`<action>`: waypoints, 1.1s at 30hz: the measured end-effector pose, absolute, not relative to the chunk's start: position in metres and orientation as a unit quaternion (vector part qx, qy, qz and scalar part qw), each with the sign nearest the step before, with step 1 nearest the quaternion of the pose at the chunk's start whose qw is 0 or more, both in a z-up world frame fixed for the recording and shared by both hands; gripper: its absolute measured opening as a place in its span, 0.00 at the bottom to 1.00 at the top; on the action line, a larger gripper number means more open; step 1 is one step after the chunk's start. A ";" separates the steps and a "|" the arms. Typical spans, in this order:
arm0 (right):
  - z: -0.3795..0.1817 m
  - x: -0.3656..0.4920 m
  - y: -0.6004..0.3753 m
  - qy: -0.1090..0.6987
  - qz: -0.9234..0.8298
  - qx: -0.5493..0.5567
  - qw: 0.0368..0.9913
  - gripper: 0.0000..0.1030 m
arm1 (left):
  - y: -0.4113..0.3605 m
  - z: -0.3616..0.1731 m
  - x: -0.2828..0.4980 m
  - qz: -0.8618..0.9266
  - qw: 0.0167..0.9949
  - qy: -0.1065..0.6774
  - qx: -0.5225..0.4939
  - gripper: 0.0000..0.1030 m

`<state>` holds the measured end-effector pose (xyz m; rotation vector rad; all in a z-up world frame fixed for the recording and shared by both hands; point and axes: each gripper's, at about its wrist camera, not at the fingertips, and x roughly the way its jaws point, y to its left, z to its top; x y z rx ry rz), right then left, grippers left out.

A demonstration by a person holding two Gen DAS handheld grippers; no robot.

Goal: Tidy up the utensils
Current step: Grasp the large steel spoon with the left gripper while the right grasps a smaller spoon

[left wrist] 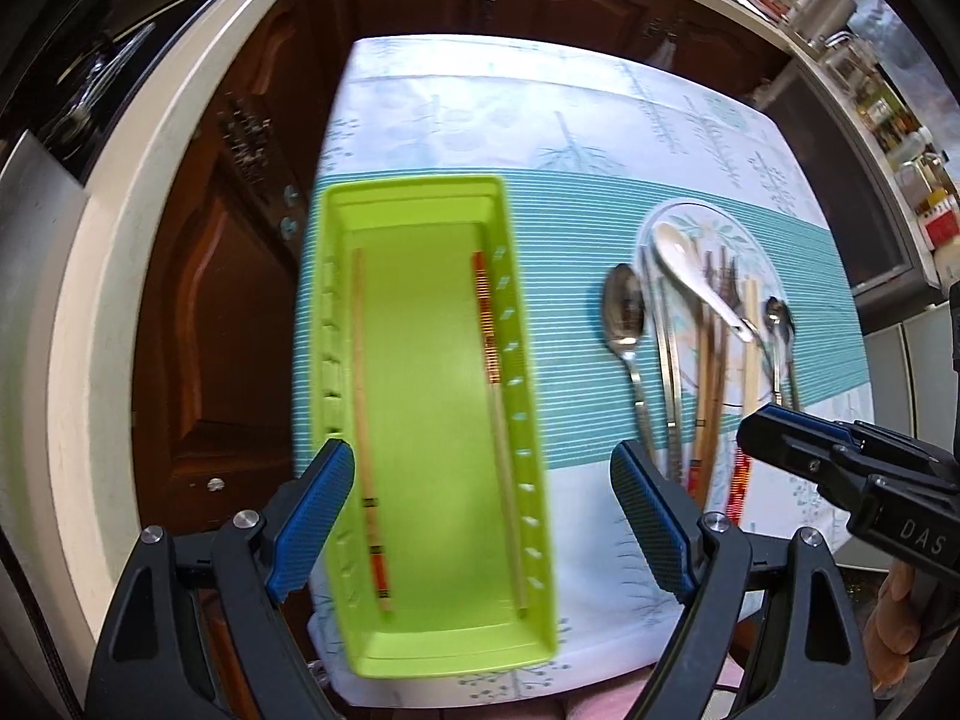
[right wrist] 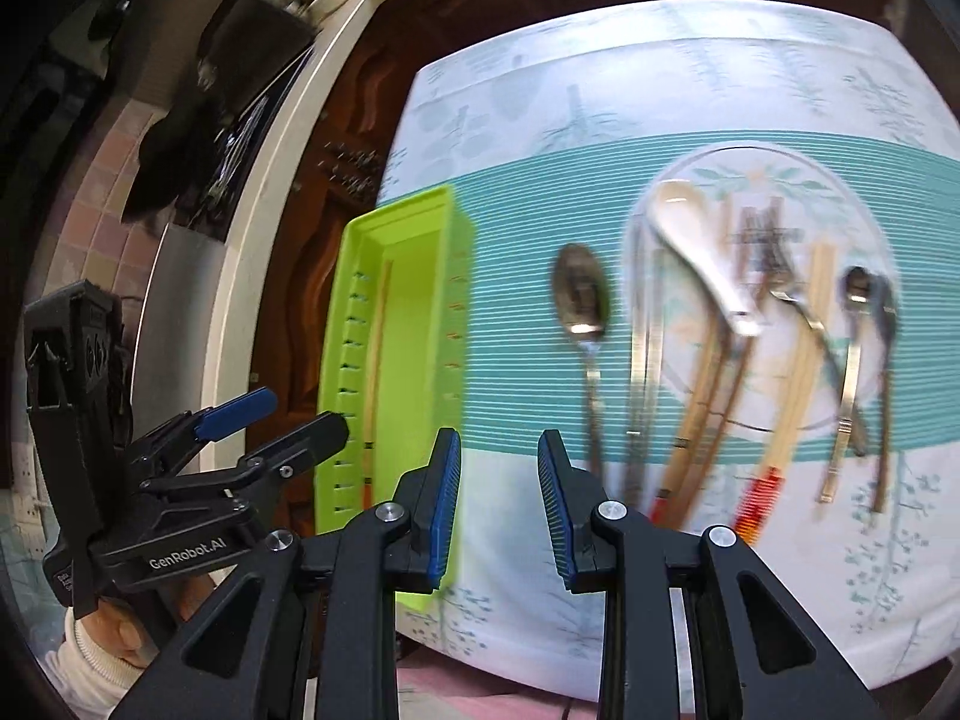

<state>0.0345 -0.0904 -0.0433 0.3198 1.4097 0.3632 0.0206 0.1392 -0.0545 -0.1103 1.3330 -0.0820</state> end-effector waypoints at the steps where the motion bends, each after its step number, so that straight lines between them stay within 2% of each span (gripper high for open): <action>1: -0.041 0.033 -0.099 0.640 0.160 0.145 0.737 0.27 | 0.133 -0.054 0.021 -0.040 0.784 0.618 -0.051 0.83; 15: -0.043 0.032 -0.205 0.642 0.130 0.132 0.744 0.27 | 0.066 -0.079 0.037 -0.044 0.769 0.632 -0.085 0.82; 19: -0.054 0.034 -0.234 0.647 0.116 0.129 0.743 0.27 | 0.056 -0.095 0.046 -0.042 0.761 0.640 -0.096 0.72; 23: -0.064 0.037 -0.257 0.651 0.108 0.134 0.739 0.27 | 0.043 -0.113 0.054 -0.034 0.751 0.654 -0.086 0.52; 33: -0.090 0.046 -0.288 0.664 0.110 0.138 0.727 0.27 | 0.030 -0.145 0.058 -0.013 0.720 0.690 -0.074 0.37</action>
